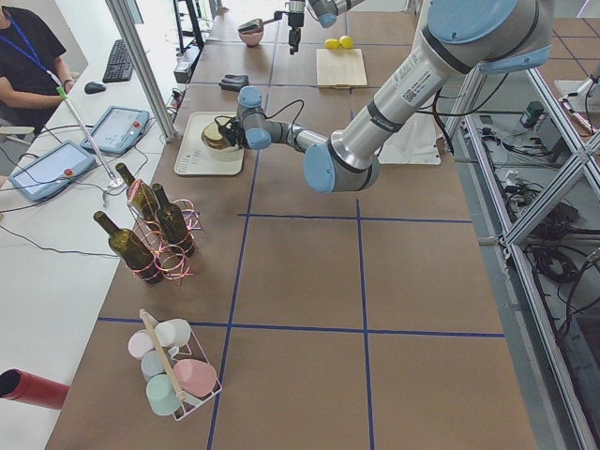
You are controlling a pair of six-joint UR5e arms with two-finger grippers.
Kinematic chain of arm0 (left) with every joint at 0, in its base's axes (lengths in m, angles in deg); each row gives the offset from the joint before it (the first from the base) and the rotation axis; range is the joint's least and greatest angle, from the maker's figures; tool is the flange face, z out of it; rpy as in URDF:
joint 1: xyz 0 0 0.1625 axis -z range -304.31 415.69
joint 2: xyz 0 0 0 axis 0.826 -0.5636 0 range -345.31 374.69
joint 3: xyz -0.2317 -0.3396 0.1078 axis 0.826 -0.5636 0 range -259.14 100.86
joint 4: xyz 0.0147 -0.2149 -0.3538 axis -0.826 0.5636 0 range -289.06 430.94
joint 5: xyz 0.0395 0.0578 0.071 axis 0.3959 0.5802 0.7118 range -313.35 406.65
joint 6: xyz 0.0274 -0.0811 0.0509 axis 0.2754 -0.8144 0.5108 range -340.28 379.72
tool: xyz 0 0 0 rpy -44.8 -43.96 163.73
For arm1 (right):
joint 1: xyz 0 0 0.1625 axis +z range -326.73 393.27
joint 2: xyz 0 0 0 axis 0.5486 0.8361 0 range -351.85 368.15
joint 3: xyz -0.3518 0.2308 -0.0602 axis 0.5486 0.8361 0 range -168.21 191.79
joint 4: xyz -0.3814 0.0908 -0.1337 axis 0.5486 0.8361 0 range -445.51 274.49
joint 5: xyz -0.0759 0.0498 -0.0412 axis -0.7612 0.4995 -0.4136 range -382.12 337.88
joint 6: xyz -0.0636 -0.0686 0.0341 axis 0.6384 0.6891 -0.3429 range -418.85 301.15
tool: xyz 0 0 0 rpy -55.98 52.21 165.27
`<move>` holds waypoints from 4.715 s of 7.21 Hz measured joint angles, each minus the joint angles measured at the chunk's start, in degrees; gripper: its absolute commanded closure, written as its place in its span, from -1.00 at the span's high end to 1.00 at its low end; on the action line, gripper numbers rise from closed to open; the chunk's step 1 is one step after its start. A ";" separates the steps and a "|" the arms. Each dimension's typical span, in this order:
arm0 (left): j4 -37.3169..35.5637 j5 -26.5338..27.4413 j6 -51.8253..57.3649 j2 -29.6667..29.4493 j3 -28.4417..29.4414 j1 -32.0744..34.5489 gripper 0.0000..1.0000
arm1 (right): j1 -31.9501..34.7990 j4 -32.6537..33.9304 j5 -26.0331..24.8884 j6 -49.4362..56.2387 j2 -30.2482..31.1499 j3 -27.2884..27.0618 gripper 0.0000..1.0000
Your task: Make sandwich and place on tray
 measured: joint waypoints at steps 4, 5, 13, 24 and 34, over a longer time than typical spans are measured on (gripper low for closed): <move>2.35 0.53 1.80 -1.01 3.20 0.68 1.00 | 0.06 0.20 0.07 -0.08 0.09 -1.02 1.00; 1.96 0.40 3.87 -0.61 1.60 1.24 1.00 | 0.22 0.34 0.07 -0.07 -0.01 -1.01 1.00; -16.46 -4.72 55.30 45.06 -57.42 5.24 1.00 | 12.49 17.74 -1.62 38.58 4.56 -0.87 1.00; -35.67 -27.34 114.83 64.48 -55.40 42.17 1.00 | 27.13 55.95 -6.60 79.07 9.94 -13.20 1.00; -46.40 -27.55 128.37 63.96 -53.15 44.86 1.00 | 27.17 56.01 -4.90 78.66 11.22 -13.49 1.00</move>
